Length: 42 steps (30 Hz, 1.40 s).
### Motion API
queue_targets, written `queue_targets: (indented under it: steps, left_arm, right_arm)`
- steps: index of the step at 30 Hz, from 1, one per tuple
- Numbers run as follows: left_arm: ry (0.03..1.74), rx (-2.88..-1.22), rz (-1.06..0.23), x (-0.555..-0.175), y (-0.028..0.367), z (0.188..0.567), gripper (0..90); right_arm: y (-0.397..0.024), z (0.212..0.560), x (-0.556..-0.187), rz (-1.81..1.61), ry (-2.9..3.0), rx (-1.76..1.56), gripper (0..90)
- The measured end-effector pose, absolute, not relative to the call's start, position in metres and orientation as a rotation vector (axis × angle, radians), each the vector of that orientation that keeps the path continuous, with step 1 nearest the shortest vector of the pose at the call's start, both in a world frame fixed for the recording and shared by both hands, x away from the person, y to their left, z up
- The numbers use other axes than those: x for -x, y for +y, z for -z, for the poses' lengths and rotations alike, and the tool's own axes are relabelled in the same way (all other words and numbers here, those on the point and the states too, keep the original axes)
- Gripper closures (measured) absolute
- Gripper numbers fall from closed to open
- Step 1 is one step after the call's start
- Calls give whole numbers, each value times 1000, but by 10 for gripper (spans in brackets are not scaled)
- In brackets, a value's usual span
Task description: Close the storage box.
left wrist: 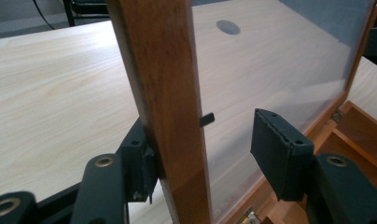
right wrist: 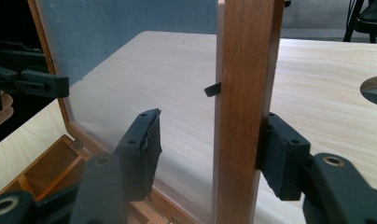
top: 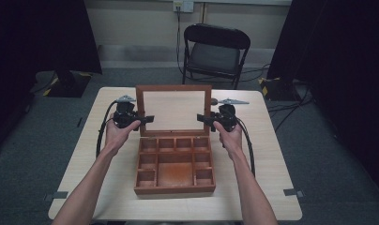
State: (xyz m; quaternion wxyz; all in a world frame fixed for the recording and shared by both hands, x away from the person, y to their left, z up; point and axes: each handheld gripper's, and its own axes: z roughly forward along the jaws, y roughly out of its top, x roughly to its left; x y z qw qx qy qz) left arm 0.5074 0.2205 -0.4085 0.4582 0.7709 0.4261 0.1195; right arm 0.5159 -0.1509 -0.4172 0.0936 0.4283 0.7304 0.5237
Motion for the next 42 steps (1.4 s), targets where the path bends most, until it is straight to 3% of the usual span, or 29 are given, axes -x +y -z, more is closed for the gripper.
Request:
queue_targets:
  steps: [6, 9, 25, 42]
  left_arm:
    - [1026, -1877, -311, -499, 222, 408, 457]
    - [1018, -1870, -308, -496, 222, 407, 462]
    - [963, -1883, -329, -476, 227, 402, 505]
    - [936, -1916, -307, -471, 227, 399, 486]
  right_arm:
    - [-149, 414, -513, -1549, 2167, -1260, 413]
    - [-146, 410, -513, -1556, 2158, -1253, 355]
    - [-145, 410, -499, -1560, 2183, -1220, 387]
    - [-146, 407, -480, -1514, 2187, -1221, 390]
